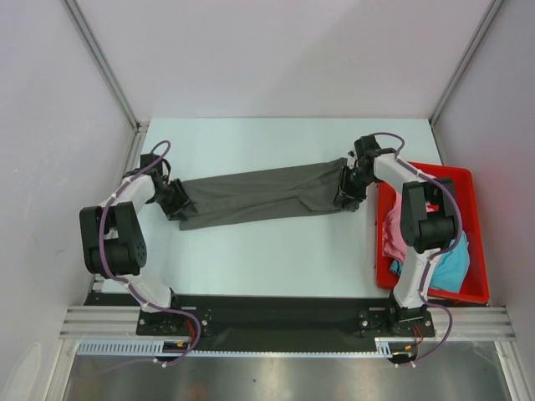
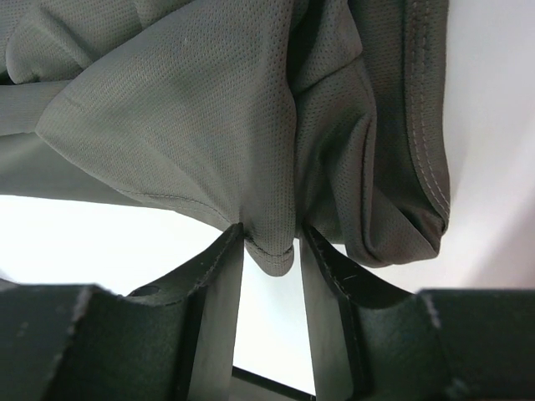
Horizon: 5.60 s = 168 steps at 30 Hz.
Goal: Fold and stack the t-shirts
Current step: Fold the tshirt
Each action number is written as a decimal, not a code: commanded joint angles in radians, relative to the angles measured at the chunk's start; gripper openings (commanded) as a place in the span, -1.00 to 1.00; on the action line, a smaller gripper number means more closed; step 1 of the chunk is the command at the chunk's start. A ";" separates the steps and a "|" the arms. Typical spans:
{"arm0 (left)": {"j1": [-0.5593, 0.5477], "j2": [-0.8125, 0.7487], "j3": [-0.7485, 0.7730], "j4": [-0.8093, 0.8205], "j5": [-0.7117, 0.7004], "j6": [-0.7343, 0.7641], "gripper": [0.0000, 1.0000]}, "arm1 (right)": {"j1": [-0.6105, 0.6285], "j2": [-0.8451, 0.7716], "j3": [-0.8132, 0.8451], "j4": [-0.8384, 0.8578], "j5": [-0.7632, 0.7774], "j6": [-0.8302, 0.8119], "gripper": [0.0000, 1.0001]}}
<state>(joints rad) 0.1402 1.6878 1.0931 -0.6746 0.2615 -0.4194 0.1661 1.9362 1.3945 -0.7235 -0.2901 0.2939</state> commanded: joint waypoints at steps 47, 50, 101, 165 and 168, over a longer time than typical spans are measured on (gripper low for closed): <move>0.007 0.200 0.237 0.026 -0.001 -0.038 -0.99 | -0.108 0.102 0.100 0.208 -0.354 0.436 -0.99; 0.009 0.205 0.244 0.024 -0.001 -0.038 -0.99 | -0.112 0.101 0.101 0.168 -0.322 0.386 -0.90; -0.045 0.154 0.090 0.127 0.084 -0.082 -0.85 | 0.372 0.153 0.238 0.177 0.279 0.168 -1.00; 0.027 -0.073 -0.048 0.047 0.090 -0.081 -0.02 | 0.035 -0.227 -0.083 0.053 0.253 0.186 0.23; 0.056 -0.068 -0.081 0.067 0.110 -0.102 -0.08 | 0.021 -0.241 -0.137 0.078 0.253 0.200 0.14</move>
<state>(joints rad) 0.1677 1.6348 1.0344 -0.6189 0.3264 -0.4919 0.2020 1.7294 1.2865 -0.6914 -0.0273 0.4641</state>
